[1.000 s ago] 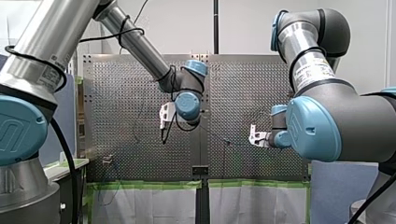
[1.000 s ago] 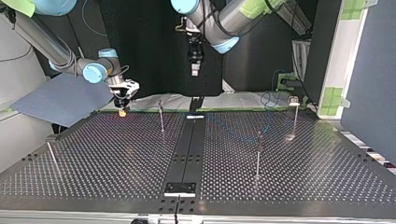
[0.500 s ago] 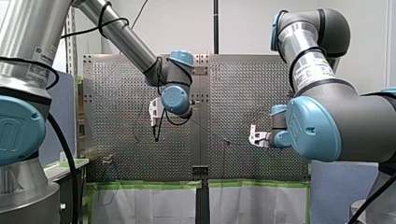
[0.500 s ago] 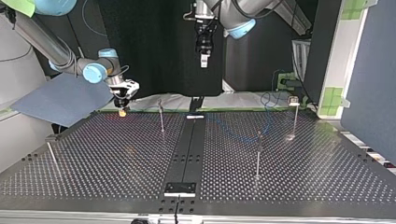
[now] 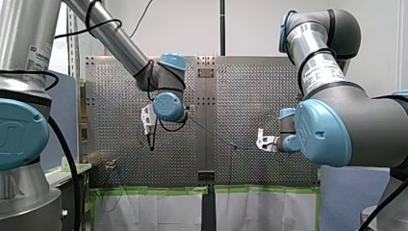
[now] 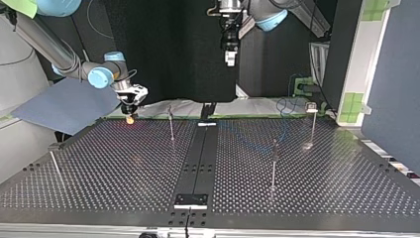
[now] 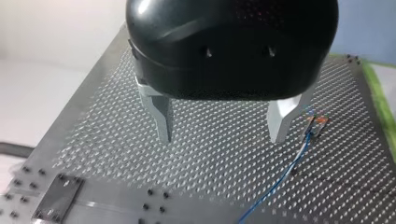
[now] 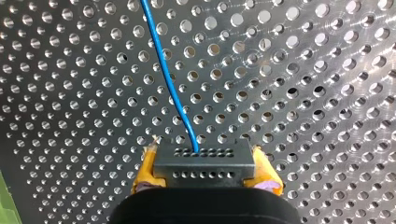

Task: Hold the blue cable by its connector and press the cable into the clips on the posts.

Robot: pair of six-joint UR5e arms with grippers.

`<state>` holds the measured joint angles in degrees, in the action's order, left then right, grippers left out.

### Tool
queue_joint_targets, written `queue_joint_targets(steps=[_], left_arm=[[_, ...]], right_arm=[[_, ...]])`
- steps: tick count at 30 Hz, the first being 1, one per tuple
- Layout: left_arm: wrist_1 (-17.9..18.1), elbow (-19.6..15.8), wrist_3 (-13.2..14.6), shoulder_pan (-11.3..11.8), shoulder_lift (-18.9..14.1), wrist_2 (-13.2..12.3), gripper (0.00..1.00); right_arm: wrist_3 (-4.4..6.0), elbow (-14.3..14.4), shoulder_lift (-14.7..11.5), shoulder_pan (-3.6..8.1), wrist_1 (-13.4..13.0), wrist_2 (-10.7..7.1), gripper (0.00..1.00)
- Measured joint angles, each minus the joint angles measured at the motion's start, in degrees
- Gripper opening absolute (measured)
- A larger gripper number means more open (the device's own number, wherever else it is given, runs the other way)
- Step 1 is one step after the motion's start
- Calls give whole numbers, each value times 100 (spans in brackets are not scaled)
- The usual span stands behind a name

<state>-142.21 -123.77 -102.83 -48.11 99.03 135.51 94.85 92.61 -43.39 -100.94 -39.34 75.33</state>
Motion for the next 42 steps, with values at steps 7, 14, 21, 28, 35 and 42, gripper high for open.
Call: queue_joint_targets(steps=[7,14,21,28,35,42], left_arm=[[18,-392,-88,199,-366,-108,100],[-331,-517,-198,554,-580,-273,100],[-669,-522,-175,698,-638,-195,100],[-978,-524,106,688,-608,7,100],[-1058,-524,483,753,-717,259,100],[-1170,-524,862,840,-730,379,100]], right_arm=[[0,0,0,0,-13,0,0],[-31,-42,-7,0,-2,9,0],[-162,-103,-213,15,186,166,0],[-329,-106,-553,32,343,349,0],[-503,-107,-916,34,364,379,0],[-534,-106,-1272,-14,405,371,0]])
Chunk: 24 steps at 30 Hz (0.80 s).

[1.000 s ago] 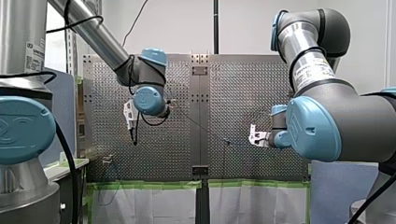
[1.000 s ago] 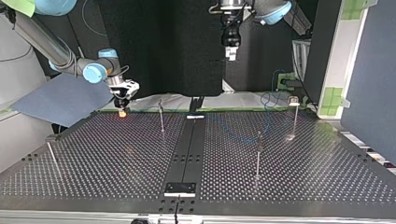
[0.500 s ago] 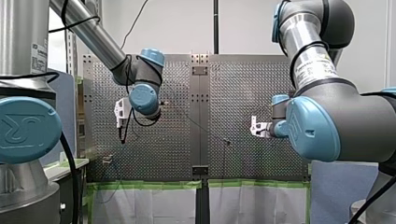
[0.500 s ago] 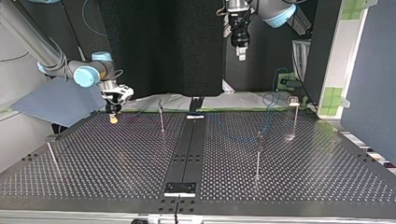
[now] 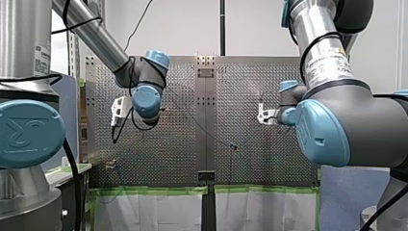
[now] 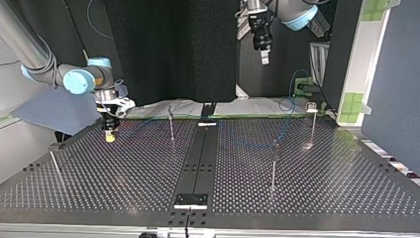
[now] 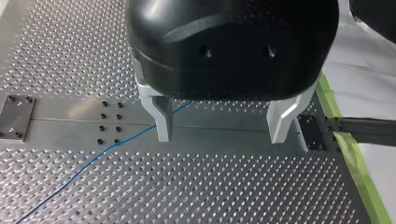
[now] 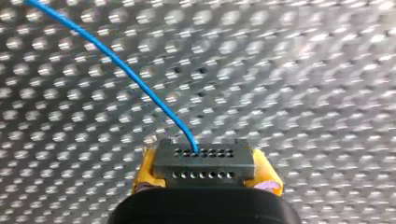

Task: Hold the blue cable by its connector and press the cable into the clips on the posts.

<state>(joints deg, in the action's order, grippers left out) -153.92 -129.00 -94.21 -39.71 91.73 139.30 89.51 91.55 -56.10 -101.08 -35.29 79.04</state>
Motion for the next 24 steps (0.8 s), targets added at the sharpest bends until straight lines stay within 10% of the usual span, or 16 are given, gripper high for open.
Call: queue_joint_targets(steps=[24], left_arm=[[125,0,184,84,-152,99,100]], right_arm=[[-2,0,-108,-22,31,-2,0]])
